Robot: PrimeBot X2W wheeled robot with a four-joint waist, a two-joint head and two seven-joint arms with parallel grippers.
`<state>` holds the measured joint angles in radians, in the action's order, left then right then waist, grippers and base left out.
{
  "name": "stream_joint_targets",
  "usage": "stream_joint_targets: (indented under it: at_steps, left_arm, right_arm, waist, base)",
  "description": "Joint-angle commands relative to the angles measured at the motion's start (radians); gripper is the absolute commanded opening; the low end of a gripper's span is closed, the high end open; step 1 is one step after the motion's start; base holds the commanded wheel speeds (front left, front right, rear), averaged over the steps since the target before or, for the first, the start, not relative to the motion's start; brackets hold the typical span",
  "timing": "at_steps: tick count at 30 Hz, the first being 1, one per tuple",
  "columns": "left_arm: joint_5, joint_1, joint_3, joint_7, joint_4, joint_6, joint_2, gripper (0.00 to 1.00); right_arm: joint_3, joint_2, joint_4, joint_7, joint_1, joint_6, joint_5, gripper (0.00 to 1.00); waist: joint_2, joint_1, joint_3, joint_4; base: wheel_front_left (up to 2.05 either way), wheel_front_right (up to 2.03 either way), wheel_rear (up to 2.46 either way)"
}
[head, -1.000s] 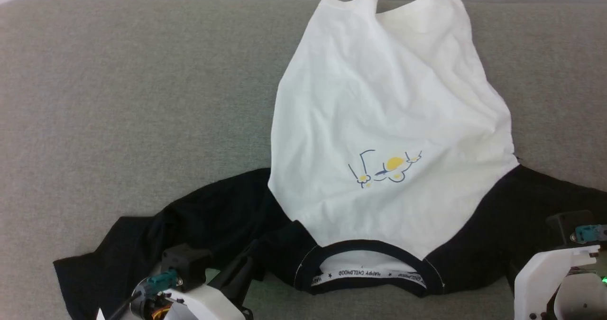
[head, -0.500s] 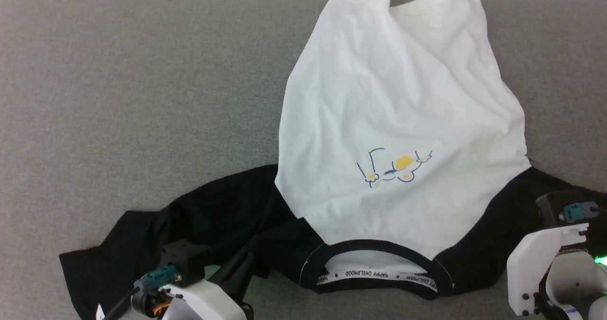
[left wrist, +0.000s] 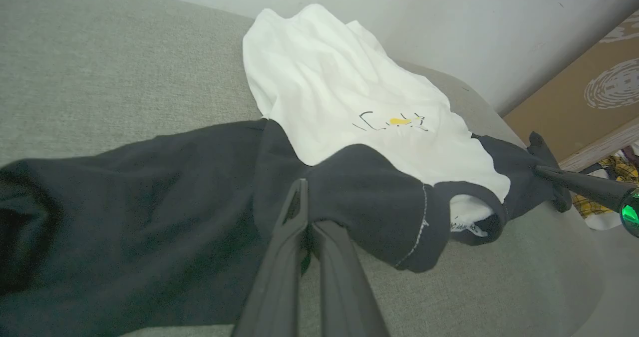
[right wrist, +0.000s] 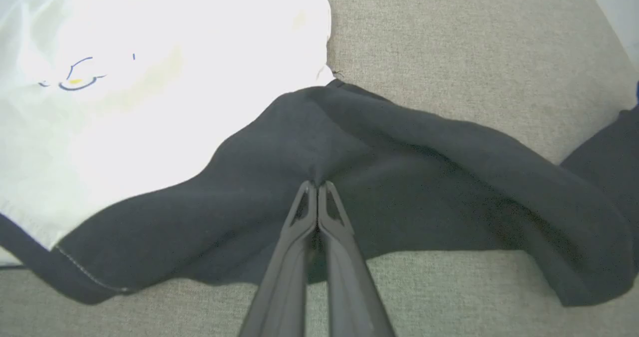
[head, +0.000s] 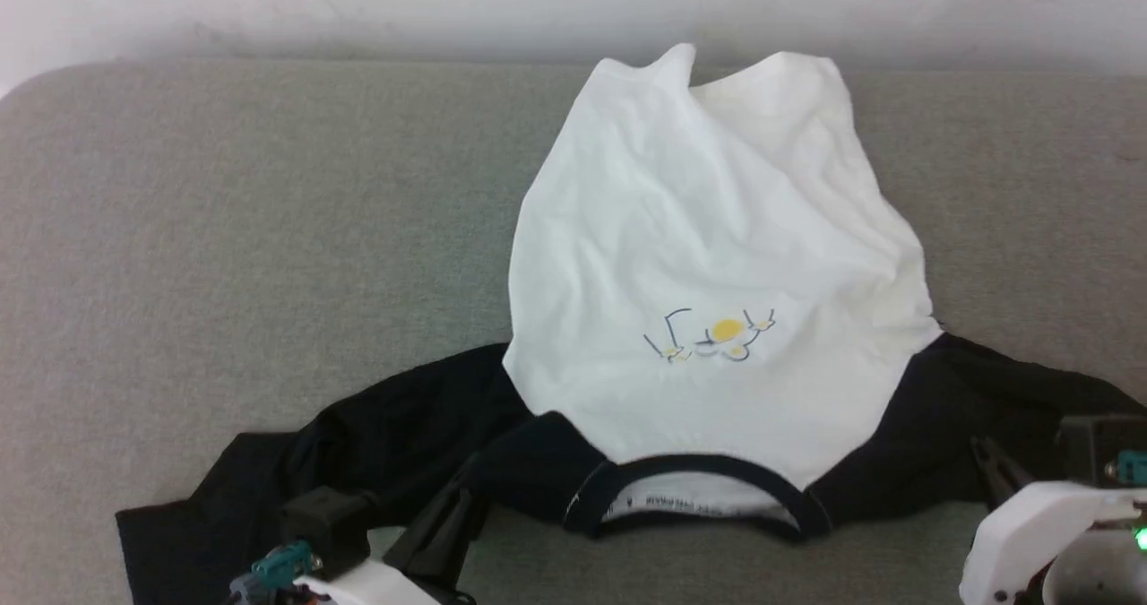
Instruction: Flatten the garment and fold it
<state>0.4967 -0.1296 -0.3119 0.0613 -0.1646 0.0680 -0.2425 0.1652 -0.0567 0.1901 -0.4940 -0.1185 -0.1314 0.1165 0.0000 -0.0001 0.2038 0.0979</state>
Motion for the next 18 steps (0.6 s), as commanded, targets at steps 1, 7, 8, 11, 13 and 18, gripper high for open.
stream_joint_targets:
  at_steps: [1, 7, 8, 11, 13, 18]
  left_arm:
    - [0.006, -0.008, 0.000, -0.004, 0.003, -0.006, 0.002, 0.00]
    - [0.005, -0.015, -0.005, 0.003, -0.002, -0.010, -0.006, 0.00]
    - [0.002, -0.013, -0.005, 0.005, -0.004, -0.011, -0.009, 0.00]
    - [-0.002, -0.004, -0.008, 0.006, -0.008, -0.012, -0.012, 0.00]
    - [-0.005, 0.003, -0.011, 0.006, -0.009, -0.012, -0.012, 0.00]
    - [-0.005, 0.010, -0.017, 0.001, -0.012, -0.013, -0.008, 0.00]
  right_arm:
    - [0.000, 0.003, -0.005, 0.013, -0.014, 0.001, 0.006, 0.00]
    - [-0.032, 0.006, -0.047, 0.016, -0.042, 0.001, 0.012, 0.00]
    - [-0.038, 0.006, -0.052, 0.009, -0.044, 0.001, 0.011, 0.05]
    - [-0.038, 0.006, -0.058, 0.004, -0.040, 0.001, 0.007, 1.00]
    - [-0.027, 0.006, -0.065, -0.006, -0.039, 0.001, 0.001, 1.00]
    - [0.014, 0.006, -0.031, -0.099, -0.061, 0.001, 0.016, 1.00]
  waist:
    - [0.0000, 0.0001, -0.024, -0.027]
    - [0.0000, 0.0001, -0.015, -0.043]
    - [0.0000, 0.0001, -0.010, -0.044]
    - [0.0000, 0.0001, 0.000, -0.045]
    - [0.0000, 0.0001, 0.006, -0.041]
    - [0.0000, 0.0001, 0.023, -0.028]
  base:
    - [0.00, 0.00, 0.00]
    - [0.00, 0.00, 0.00]
    - [0.00, 0.00, 0.00]
    - [0.00, 0.00, 0.00]
    - [0.00, 0.00, 0.00]
    - [0.00, 0.00, 0.00]
